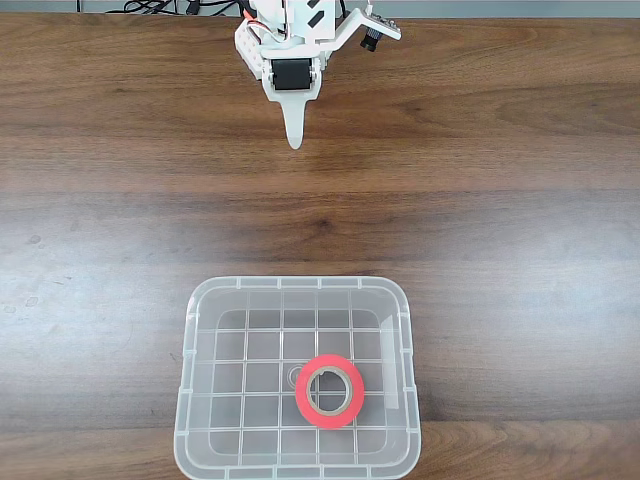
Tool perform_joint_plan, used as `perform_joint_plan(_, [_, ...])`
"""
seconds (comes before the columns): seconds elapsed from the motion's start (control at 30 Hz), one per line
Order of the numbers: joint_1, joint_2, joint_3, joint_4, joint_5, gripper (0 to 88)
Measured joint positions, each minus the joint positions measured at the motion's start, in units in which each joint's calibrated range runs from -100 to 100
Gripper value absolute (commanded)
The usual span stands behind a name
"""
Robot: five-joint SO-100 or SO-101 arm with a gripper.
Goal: Grab the tape and place it in the box.
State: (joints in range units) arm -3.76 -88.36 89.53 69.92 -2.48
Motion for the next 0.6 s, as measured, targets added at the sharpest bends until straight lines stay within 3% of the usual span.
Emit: perform_joint_plan(0.6, [0.30,-9.71,7.22,0.00,-0.47,1.3])
